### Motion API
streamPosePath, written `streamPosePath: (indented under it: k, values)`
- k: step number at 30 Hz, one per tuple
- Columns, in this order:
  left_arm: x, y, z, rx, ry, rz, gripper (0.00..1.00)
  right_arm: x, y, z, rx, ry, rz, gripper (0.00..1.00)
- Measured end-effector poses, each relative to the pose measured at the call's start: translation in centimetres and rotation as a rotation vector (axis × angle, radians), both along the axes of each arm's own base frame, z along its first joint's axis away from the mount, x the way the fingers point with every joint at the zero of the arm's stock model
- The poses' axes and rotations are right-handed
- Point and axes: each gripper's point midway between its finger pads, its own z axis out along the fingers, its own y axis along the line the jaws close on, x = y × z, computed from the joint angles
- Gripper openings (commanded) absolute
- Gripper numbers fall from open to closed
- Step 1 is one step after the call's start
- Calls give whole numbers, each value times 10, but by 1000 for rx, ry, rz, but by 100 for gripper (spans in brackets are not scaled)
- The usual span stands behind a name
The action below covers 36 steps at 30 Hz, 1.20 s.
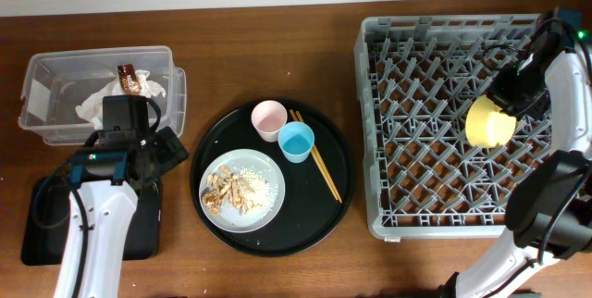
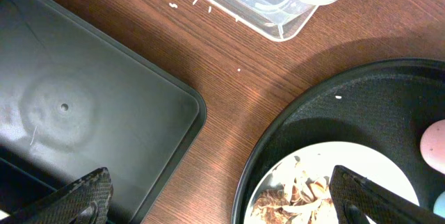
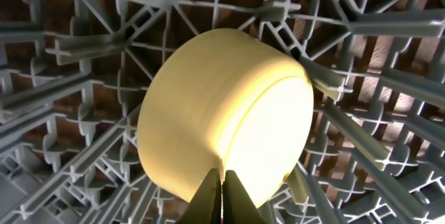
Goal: Sort waste into correct bins and load items into the dishwasher rack
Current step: 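Carry the yellow cup to the rack and set it down, then reach the right gripper to the light-blue cup and grasp it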
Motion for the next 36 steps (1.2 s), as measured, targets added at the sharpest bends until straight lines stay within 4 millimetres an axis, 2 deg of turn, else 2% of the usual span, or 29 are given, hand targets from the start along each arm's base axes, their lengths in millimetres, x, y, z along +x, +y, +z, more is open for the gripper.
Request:
streamPosePath:
  k: [3,9,12,17,18,21,24,26,27,28,29,30,31,32,33,34,35,36]
  values:
    - [0,0,0,0,0,0,100,-6,1,-1,0,26,-3,4]
    - [0,0,0,0,0,0,99,-16,-15,-2,-83,78,-28,4]
    - [0,0,0,0,0,0,99,-13,-12,-21,-57,79,-24,4]
    - [0,0,0,0,0,0,99,-2,-6,-22,26,14,58,4]
    - [0,0,0,0,0,0,99,0,-2,-20,48,-3,85,4]
    - [0,0,0,0,0,0,99,23,55,-11,296,-144,267,4]
    - [0,0,0,0,0,0,99,15,73,-3,390,-147,303,4]
    - [0,0,0,0,-1,0,99,5,85,17,395,-166,351,6]
    - [0,0,0,0,0,0,99,-1,100,41,381,-209,412,25]
    - [0,0,0,0,0,0,99,-9,138,84,354,-302,535,74]
    - [0,0,0,0,-1,0,99,-20,188,112,346,-358,689,94]
    - [0,0,0,0,-1,0,99,-28,228,121,360,-370,803,95]
    - [0,0,0,0,0,0,99,-33,273,122,377,-382,935,100]
    - [0,0,0,0,-1,0,100,-39,324,119,391,-396,1082,100]
    - [0,0,0,0,0,0,99,-56,382,103,427,-363,1241,89]
    - [0,0,0,0,0,0,99,-57,403,94,413,-367,1294,81]
    - [0,0,0,0,0,0,99,-56,428,76,368,-350,1330,78]
    - [0,0,0,0,0,0,99,-63,447,54,315,-297,1353,69]
